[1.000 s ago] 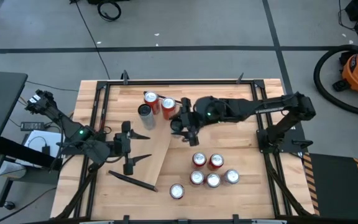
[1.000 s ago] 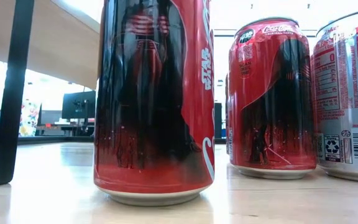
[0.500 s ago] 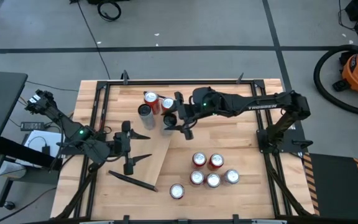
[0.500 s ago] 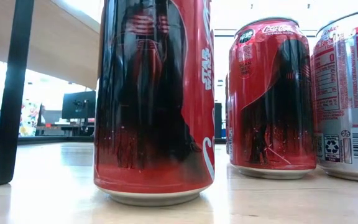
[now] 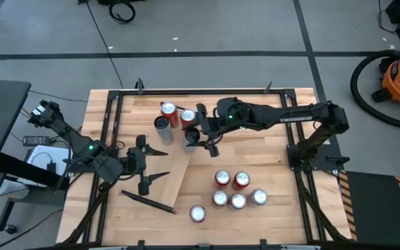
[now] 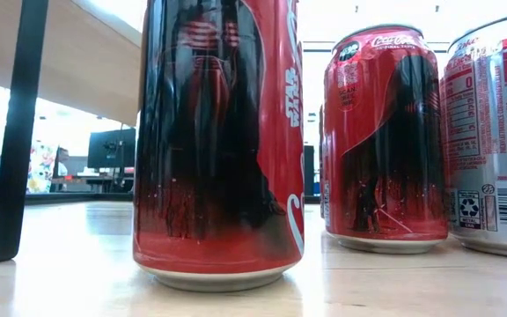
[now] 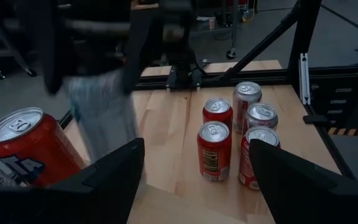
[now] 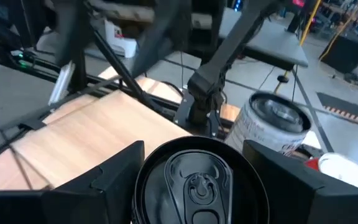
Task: Place canned beverage on shelf
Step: Put the white soda can on the shelf
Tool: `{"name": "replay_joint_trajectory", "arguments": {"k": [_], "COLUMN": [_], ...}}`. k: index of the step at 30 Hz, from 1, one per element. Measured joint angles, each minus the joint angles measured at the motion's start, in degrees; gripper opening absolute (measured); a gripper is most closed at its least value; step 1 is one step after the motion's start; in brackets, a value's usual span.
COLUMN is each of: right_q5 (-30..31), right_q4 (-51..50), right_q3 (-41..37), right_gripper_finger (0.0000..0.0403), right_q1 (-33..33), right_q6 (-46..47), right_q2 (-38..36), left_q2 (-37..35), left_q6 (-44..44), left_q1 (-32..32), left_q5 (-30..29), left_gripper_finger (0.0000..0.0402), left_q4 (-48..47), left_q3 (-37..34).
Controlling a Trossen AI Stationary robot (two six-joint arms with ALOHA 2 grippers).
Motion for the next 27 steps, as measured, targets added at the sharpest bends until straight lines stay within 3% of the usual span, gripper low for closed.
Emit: {"name": "replay_joint_trajectory", "arguments": {"k": [7, 13, 27], "right_q5": [1.4, 5.6, 2.06], "right_q4": [-13.62, -18.04, 6.77], "right_q3": [-0.02, -4.07, -30.88], "right_gripper_finger": [0.027, 0.027, 0.027], "right_q1": [1.45, 2.63, -2.99], "right_q6": [-0.61, -2.61, -0.4], "right_q2": [-4.17, -6.5, -14.28], "left_q2": [0.0, 0.0, 0.0], "left_q6": [-0.63, -1.35, -1.5], "left_q1": [0.0, 0.0, 0.07], "left_q5": [0.02, 0.02, 0.04], "left_gripper_finger": [0.0302, 0.0302, 0.0302], "left_q4": [0.0, 0.0, 0.0], "left_q3": [0.0, 0.0, 0.0]}}
